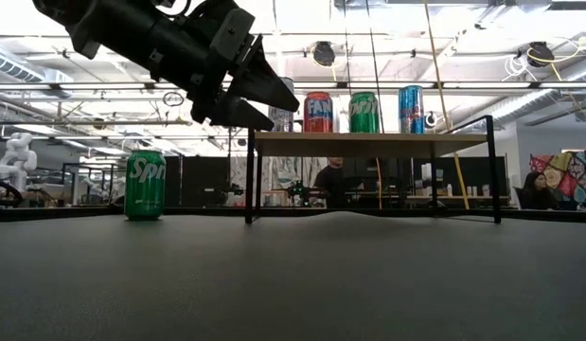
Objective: Place canned beverage on shelf
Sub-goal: Put the black soda can on the shelf aligned with the other black soda can
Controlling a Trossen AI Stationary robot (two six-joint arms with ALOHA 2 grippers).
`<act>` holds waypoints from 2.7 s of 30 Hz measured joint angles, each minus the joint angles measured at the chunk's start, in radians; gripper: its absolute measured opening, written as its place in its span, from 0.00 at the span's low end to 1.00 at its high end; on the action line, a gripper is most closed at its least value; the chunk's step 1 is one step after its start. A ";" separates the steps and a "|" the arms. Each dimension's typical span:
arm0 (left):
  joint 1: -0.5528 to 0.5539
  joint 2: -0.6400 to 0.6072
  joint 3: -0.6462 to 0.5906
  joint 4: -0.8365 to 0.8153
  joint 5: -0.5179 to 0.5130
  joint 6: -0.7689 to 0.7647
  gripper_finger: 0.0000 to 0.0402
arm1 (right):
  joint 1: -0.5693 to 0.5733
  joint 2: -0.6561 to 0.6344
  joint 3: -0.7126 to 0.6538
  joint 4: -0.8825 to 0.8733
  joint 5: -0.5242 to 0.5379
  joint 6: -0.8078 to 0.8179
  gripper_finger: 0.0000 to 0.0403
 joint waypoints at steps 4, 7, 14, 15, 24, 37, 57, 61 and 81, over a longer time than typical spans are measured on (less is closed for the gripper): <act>0.000 0.000 0.000 0.000 0.000 0.000 0.98 | 0.000 0.031 0.000 0.009 0.003 -0.020 0.98; 0.000 0.000 0.000 0.000 0.000 0.000 0.98 | 0.000 0.050 0.000 -0.009 0.009 -0.021 0.98; 0.000 0.000 0.000 0.000 0.000 0.000 0.98 | 0.000 0.083 0.000 -0.036 0.040 -0.031 0.98; 0.000 0.000 0.000 0.000 0.000 0.000 0.98 | 0.000 0.084 0.000 -0.036 0.053 -0.035 0.98; 0.000 0.000 0.000 0.000 0.000 0.000 0.98 | 0.000 0.084 -0.001 -0.033 0.114 -0.065 0.98; -0.006 -0.016 0.000 -0.035 -0.002 0.026 0.98 | 0.007 0.077 -0.002 -0.018 0.163 -0.090 0.98; -0.076 -0.319 0.000 -0.502 -0.372 -0.077 0.98 | 0.099 -0.069 -0.002 0.101 0.604 -0.180 0.98; -0.022 -0.350 -0.002 -0.624 -0.381 -0.081 0.98 | 0.098 -0.071 -0.002 0.101 0.696 -0.227 0.98; -0.349 -0.538 0.275 -1.180 -0.253 -0.477 0.98 | -0.079 -0.070 -0.047 0.374 0.932 -0.666 0.98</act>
